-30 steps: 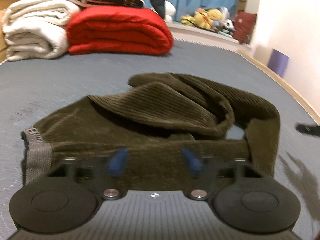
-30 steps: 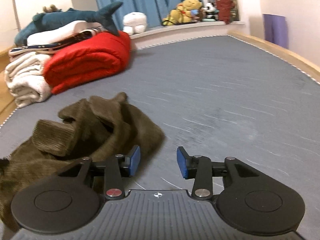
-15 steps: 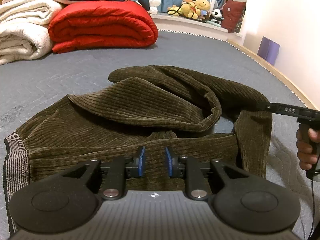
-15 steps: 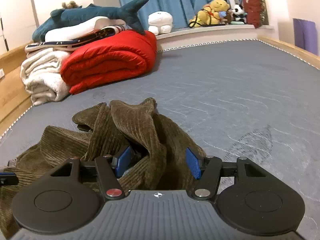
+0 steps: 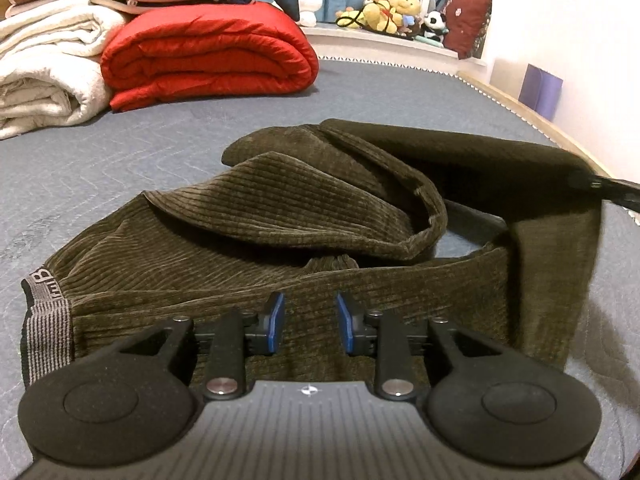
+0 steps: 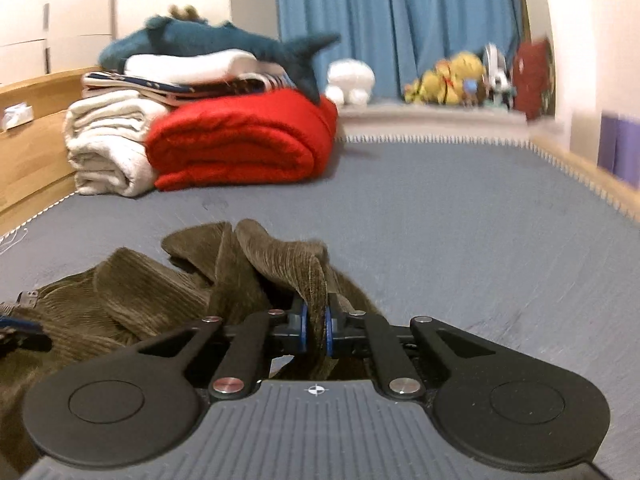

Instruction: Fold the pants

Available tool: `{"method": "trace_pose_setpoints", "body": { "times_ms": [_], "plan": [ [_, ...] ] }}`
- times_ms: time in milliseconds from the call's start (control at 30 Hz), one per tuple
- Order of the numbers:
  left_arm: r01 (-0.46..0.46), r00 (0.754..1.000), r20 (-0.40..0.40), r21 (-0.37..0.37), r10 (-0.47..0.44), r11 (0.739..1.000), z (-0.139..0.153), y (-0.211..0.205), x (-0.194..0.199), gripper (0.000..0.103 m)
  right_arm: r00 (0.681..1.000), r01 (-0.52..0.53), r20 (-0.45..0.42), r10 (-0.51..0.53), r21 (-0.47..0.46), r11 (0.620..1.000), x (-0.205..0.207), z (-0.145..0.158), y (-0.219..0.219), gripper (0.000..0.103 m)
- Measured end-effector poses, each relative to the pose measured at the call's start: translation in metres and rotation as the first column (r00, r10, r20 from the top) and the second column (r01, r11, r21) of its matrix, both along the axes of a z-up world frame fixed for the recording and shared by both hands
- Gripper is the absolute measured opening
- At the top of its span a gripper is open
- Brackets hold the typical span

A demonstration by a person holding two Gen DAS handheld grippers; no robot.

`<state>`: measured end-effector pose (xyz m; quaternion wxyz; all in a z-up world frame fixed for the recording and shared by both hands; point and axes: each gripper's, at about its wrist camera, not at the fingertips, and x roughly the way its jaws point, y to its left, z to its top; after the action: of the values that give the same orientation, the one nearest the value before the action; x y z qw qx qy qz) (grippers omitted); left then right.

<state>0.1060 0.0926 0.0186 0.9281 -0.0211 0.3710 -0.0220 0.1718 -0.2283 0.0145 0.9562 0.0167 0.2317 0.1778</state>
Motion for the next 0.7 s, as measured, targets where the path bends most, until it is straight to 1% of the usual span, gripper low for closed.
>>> {"method": "trace_pose_setpoints", "body": {
  "times_ms": [67, 167, 267, 300, 333, 433, 467, 500, 533, 567, 600, 633, 667, 700],
  "plan": [
    [-0.006, 1.000, 0.007, -0.010, 0.006, 1.000, 0.002, 0.003, -0.003, 0.033, 1.000, -0.004, 0.022, 0.004, -0.001, 1.000, -0.018, 0.014, -0.011, 0.008],
    [-0.006, 1.000, 0.016, -0.034, 0.006, 0.999, 0.004, 0.006, -0.007, 0.033, 0.997, 0.005, 0.077, -0.001, -0.049, 0.999, -0.050, 0.031, -0.030, 0.008],
    [0.000, 1.000, 0.017, -0.044, 0.001, 0.999, 0.004, 0.007, -0.008, 0.033, 0.997, -0.005, 0.078, 0.012, -0.084, 0.996, -0.078, 0.037, -0.050, 0.008],
    [0.006, 1.000, 0.014, -0.050, -0.006, 0.999, 0.004, 0.006, -0.009, 0.033, 0.997, -0.021, 0.066, 0.028, -0.099, 0.995, -0.087, 0.036, -0.055, 0.008],
    [0.014, 1.000, 0.010, -0.055, -0.014, 0.998, 0.004, 0.005, -0.009, 0.033, 0.997, -0.065, 0.033, 0.070, -0.117, 0.991, -0.093, 0.034, -0.060, 0.008],
    [0.044, 0.999, 0.002, -0.056, -0.044, 0.997, 0.002, -0.003, -0.009, 0.033, 0.980, -0.195, -0.091, 0.180, -0.199, 0.960, -0.107, 0.022, -0.067, 0.009],
    [0.053, 0.999, 0.000, -0.055, -0.053, 0.997, 0.001, -0.005, -0.009, 0.033, 0.973, -0.220, -0.122, 0.197, -0.220, 0.951, -0.110, 0.017, -0.069, 0.009],
    [0.059, 0.998, 0.000, -0.052, -0.059, 0.997, 0.000, -0.008, -0.009, 0.034, 0.973, -0.218, -0.129, 0.192, -0.232, 0.948, -0.112, 0.016, -0.071, 0.009],
    [0.062, 0.998, -0.002, -0.048, -0.062, 0.997, -0.001, -0.011, -0.008, 0.036, 0.977, -0.200, -0.122, 0.177, -0.219, 0.955, -0.113, 0.018, -0.076, 0.009],
    [0.066, 0.998, -0.004, -0.045, -0.066, 0.997, -0.002, -0.013, -0.007, 0.037, 0.983, -0.166, -0.101, 0.151, -0.160, 0.973, -0.111, 0.024, -0.086, 0.012],
    [0.068, 0.998, -0.005, -0.044, -0.068, 0.997, -0.003, -0.015, -0.007, 0.037, 0.989, -0.130, -0.080, 0.124, -0.068, 0.989, -0.109, 0.032, -0.098, 0.014],
    [0.069, 0.998, -0.007, -0.043, -0.069, 0.997, -0.004, -0.016, -0.006, 0.037, 0.993, -0.094, -0.065, 0.095, 0.026, 0.995, -0.104, 0.039, -0.111, 0.018],
    [0.068, 0.998, -0.008, -0.041, -0.069, 0.997, -0.005, -0.017, -0.005, 0.037, 0.997, -0.045, -0.054, 0.052, 0.131, 0.990, -0.099, 0.044, -0.125, 0.022],
    [0.067, 0.998, -0.010, -0.038, -0.067, 0.997, -0.005, -0.018, -0.004, 0.037, 0.998, -0.004, -0.054, 0.015, 0.196, 0.981, -0.094, 0.045, -0.135, 0.023]
  ]
}}
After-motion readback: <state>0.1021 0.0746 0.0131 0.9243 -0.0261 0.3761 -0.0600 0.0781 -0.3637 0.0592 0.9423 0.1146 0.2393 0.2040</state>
